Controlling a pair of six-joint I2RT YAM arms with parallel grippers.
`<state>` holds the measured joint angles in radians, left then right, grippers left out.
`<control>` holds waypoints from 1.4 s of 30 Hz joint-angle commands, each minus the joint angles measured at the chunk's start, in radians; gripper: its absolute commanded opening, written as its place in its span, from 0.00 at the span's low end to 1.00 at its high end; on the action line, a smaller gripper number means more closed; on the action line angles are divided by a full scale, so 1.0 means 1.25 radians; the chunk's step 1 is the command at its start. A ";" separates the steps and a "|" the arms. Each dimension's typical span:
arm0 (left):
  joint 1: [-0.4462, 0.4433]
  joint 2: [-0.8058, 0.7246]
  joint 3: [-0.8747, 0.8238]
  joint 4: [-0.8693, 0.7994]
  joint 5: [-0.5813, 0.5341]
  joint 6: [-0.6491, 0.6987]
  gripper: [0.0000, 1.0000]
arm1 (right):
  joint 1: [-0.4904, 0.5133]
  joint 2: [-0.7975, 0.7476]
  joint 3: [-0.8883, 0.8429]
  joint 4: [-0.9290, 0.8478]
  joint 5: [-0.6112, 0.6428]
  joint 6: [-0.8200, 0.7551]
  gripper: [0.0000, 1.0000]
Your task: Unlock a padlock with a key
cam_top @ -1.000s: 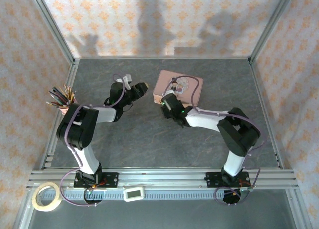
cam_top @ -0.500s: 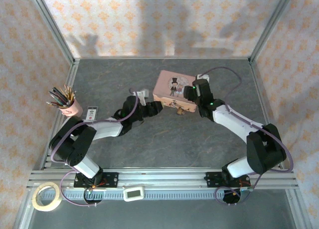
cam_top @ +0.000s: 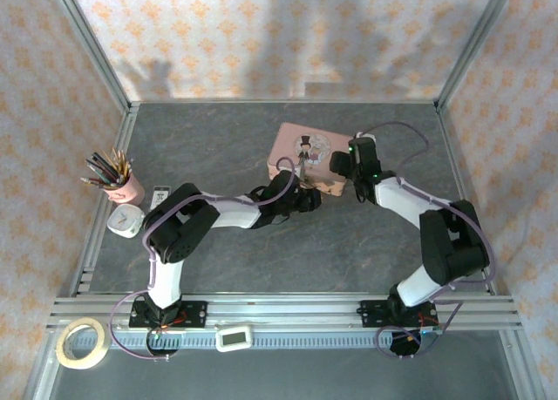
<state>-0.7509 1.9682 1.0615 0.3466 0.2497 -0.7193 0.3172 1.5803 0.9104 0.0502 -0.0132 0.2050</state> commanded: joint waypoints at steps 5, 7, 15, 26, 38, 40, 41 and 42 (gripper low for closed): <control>0.004 0.088 0.150 -0.255 -0.118 0.091 0.54 | -0.001 0.042 0.047 0.033 0.015 -0.019 0.79; 0.004 0.106 0.179 -0.278 -0.134 0.098 0.54 | 0.000 0.048 0.049 0.038 0.015 -0.020 0.79; 0.002 0.182 0.238 -0.315 -0.137 0.092 0.44 | 0.000 0.071 0.049 0.049 0.036 -0.011 0.79; 0.010 0.096 0.099 -0.212 -0.106 0.102 0.00 | -0.001 0.103 0.053 0.049 0.049 0.020 0.79; 0.056 -0.069 -0.210 0.259 0.068 0.040 0.00 | -0.010 0.148 0.042 0.036 0.046 0.092 0.78; 0.062 -0.072 -0.234 0.309 0.079 0.027 0.00 | -0.011 0.147 0.038 0.036 0.047 0.099 0.78; 0.063 -0.074 -0.246 0.335 0.077 0.020 0.00 | -0.011 0.145 0.035 0.037 0.048 0.104 0.78; 0.065 -0.075 -0.259 0.360 0.074 0.011 0.00 | -0.011 0.143 0.033 0.037 0.047 0.107 0.78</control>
<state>-0.6785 1.9087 0.7902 0.6823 0.3111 -0.6624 0.3222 1.7260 0.9688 0.1596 -0.0341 0.3126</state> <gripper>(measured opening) 0.042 0.780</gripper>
